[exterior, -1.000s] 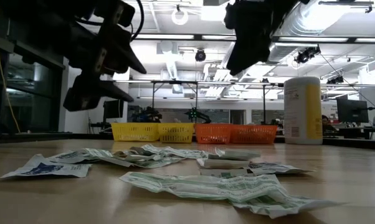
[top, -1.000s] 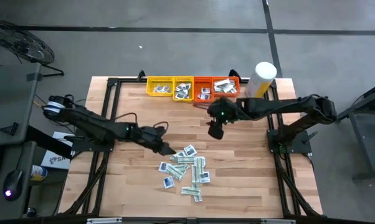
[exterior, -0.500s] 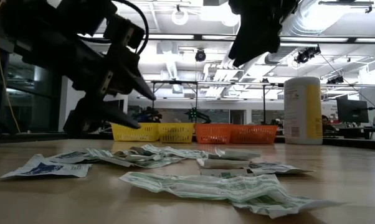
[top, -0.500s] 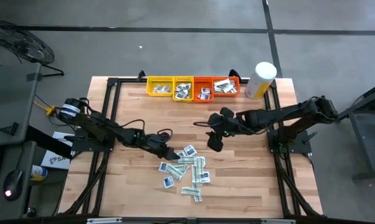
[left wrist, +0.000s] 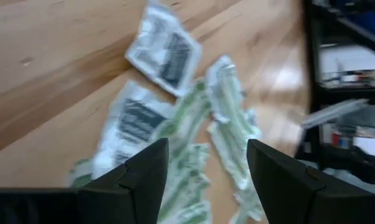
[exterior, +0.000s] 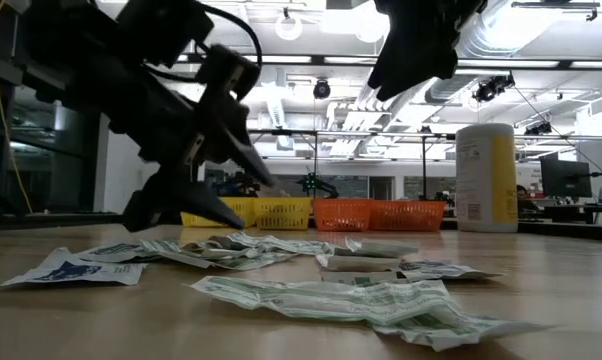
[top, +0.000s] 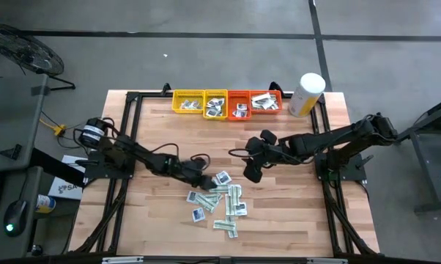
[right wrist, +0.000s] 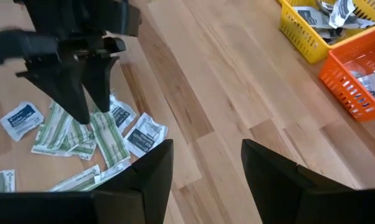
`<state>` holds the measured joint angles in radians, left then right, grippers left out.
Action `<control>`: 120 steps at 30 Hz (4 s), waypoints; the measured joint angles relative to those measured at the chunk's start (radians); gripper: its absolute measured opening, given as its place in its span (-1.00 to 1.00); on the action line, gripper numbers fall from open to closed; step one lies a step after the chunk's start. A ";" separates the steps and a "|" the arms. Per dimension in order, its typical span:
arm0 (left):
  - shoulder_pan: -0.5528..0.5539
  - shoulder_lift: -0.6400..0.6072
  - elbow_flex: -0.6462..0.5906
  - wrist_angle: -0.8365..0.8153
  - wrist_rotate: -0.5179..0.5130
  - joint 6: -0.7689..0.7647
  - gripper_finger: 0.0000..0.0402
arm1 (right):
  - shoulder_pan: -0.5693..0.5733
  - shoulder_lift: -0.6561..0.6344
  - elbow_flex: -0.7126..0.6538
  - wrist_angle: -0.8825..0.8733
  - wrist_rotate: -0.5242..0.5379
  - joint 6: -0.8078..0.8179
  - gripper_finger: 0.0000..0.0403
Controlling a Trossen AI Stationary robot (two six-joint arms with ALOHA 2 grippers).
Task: Pick & Place First Aid Supplies
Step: Put the green pad into the right orange bin
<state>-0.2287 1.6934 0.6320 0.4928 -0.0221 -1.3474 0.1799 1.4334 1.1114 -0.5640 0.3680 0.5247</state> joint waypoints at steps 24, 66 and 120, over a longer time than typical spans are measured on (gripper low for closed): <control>0.000 0.012 0.095 -0.241 -0.035 0.086 0.08 | 0.000 0.000 0.000 -0.011 0.004 -0.008 -0.09; 0.000 0.011 0.095 -0.277 0.031 0.059 0.08 | 0.070 0.237 -0.204 0.669 -0.119 0.139 -0.94; 0.000 0.012 0.108 -0.259 0.011 0.032 0.08 | 0.023 0.508 -0.177 0.783 -0.269 0.175 -1.00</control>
<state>-0.2287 1.7050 0.7403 0.2340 -0.0106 -1.3151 0.2024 1.9411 0.9348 0.2193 0.0986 0.6998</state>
